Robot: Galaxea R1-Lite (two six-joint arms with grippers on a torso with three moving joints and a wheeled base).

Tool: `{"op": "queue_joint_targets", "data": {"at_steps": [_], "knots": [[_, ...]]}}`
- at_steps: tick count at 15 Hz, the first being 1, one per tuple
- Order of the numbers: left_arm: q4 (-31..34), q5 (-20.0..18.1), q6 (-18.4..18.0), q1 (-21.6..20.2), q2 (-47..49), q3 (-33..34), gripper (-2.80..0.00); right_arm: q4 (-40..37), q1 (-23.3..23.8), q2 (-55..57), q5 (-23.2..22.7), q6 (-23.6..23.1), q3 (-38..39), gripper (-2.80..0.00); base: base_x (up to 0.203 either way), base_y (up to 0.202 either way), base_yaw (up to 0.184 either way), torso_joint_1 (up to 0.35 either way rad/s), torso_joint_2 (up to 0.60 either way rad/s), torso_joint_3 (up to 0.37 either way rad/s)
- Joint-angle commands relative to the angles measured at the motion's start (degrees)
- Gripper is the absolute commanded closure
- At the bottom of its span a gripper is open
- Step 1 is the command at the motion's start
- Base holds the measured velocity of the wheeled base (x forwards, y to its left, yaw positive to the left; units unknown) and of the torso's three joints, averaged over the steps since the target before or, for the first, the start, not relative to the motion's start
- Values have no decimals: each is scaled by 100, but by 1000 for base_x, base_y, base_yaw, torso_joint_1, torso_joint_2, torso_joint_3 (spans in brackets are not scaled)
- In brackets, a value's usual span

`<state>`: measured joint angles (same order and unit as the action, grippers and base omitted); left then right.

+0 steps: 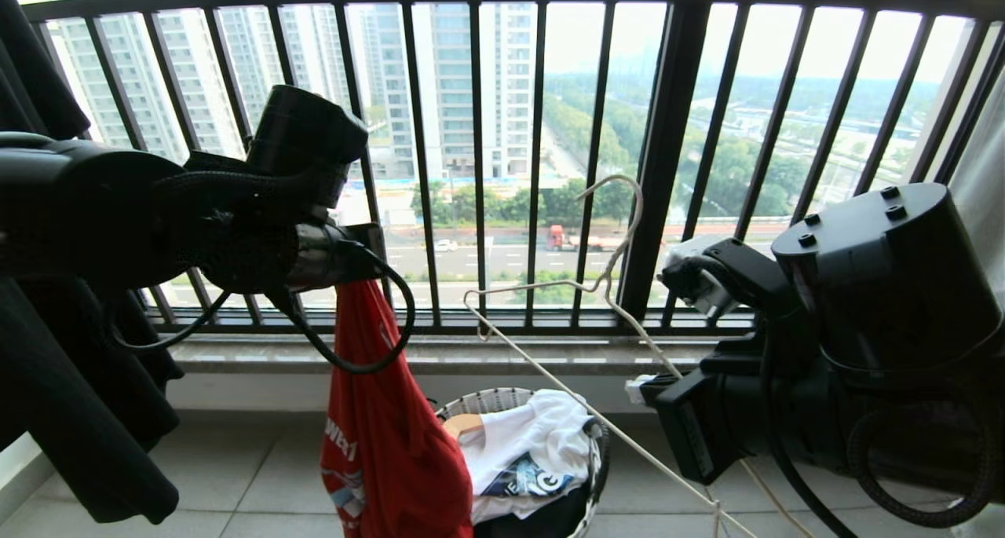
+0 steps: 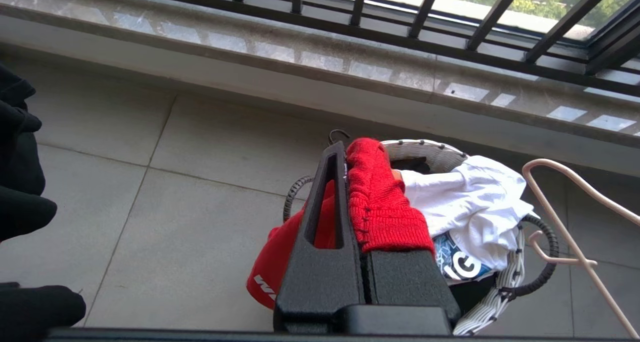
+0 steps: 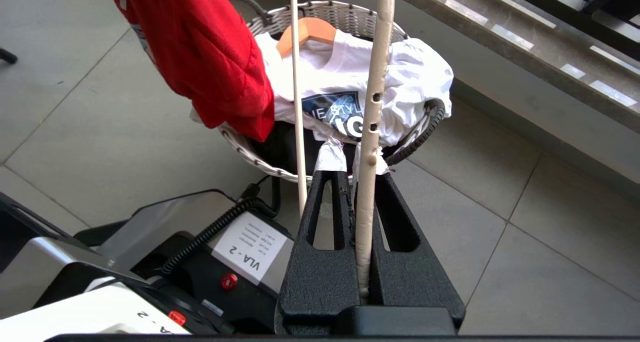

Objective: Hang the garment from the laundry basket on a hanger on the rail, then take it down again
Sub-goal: Hang the clothes on the clothes rack

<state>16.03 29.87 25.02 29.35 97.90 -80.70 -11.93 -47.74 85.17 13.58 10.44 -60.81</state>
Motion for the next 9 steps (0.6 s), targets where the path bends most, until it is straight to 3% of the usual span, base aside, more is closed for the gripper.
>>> {"op": "queue_joint_targets", "data": {"at_steps": [1,9], "knots": [[8,19,18,-14,385,-10,0,-121,-118,-275,4,-13,-1,0,0,0,0,0,0,0],[-30,-7,39,-25,748,-42,0,-547,-1043,-496,-256,78,43,0,0,0,0,0,0,0]]}}
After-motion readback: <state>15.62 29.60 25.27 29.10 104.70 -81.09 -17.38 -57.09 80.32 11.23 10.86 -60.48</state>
